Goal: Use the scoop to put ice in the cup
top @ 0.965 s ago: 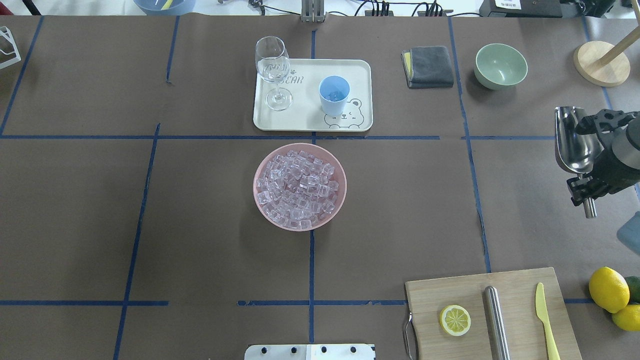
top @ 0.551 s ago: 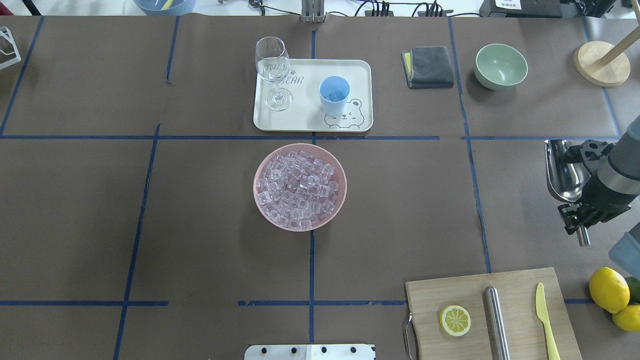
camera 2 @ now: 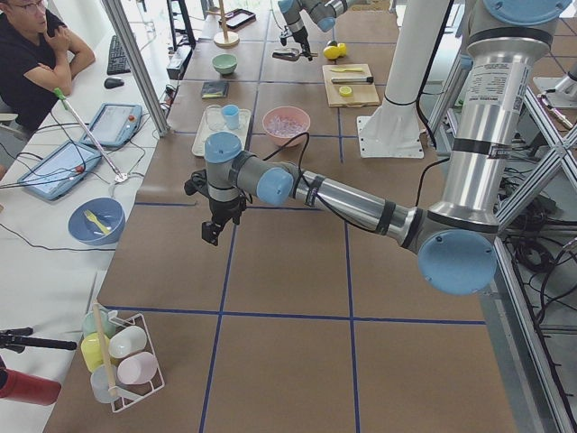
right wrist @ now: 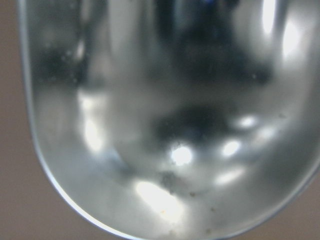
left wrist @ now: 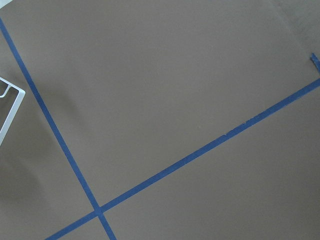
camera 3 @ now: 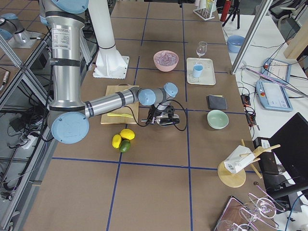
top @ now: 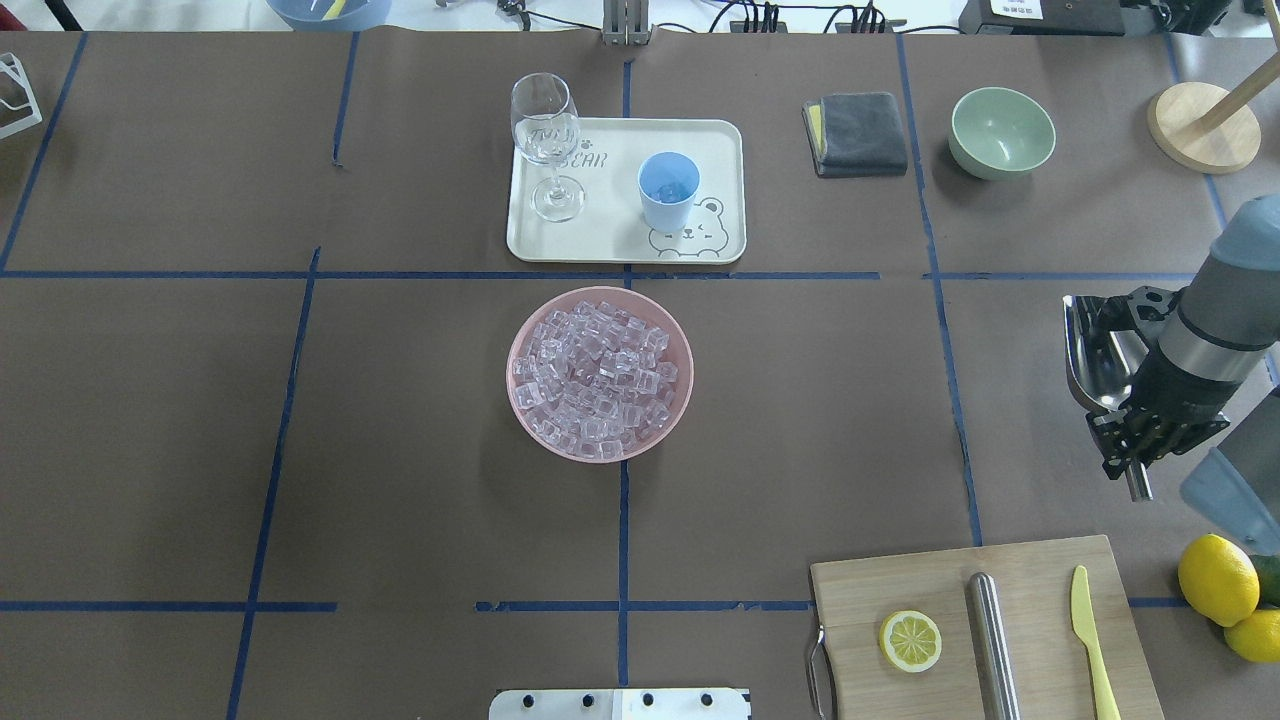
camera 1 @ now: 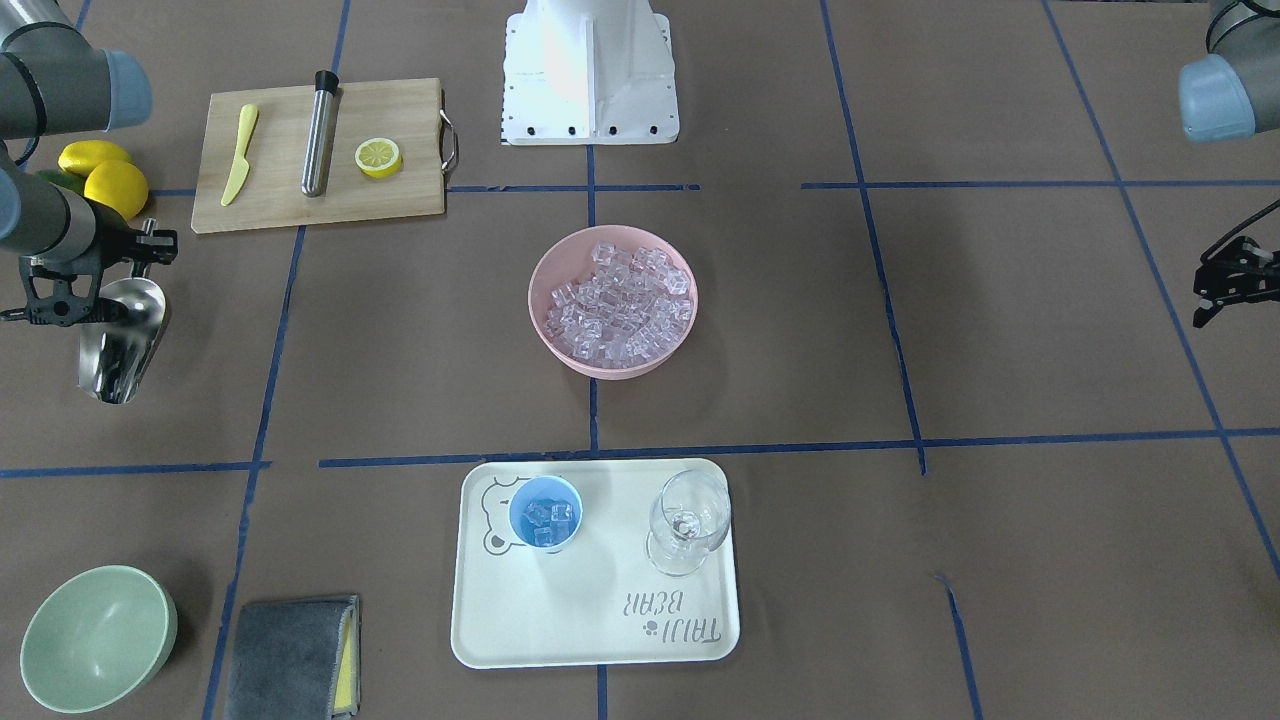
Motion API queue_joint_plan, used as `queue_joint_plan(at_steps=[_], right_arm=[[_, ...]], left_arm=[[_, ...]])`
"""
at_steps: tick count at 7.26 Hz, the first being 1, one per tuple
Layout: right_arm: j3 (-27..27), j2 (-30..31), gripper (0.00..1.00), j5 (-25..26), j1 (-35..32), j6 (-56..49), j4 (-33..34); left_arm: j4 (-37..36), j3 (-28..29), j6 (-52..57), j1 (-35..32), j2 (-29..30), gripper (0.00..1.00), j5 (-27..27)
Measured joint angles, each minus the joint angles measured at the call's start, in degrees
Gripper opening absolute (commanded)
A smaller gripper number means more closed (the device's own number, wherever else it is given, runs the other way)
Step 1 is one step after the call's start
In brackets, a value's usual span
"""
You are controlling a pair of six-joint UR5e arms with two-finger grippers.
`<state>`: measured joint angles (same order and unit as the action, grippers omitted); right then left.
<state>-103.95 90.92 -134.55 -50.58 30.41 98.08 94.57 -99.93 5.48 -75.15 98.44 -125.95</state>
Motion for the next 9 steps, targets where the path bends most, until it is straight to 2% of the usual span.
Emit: queue_joint_plan(at_steps=[1,4,7,9], right_arm=[[0.68,-0.34,1.0,0.11,-0.05,-0.01,-0.14],[1.03,-0.73,1.0,0.3,-2.13,2.19,-0.35],[0.79,-3.31,1.0,0.81,-11.97,1.01,-1.96],[1.23,-4.91,1.0,2.2,-19.62,-8.8,-4.44]], left_arm=[[0.0,-0.01,-0.02,0.0,0.18,1.0,0.0],[0.0,-0.17,-0.03,0.0,0.34,1.0,0.0],[-0.15,0.03,-0.03,-0.01,-0.03,1.0,0.06],[-1.8,0.08,0.07,-0.58,-0.48,1.0,-0.01]])
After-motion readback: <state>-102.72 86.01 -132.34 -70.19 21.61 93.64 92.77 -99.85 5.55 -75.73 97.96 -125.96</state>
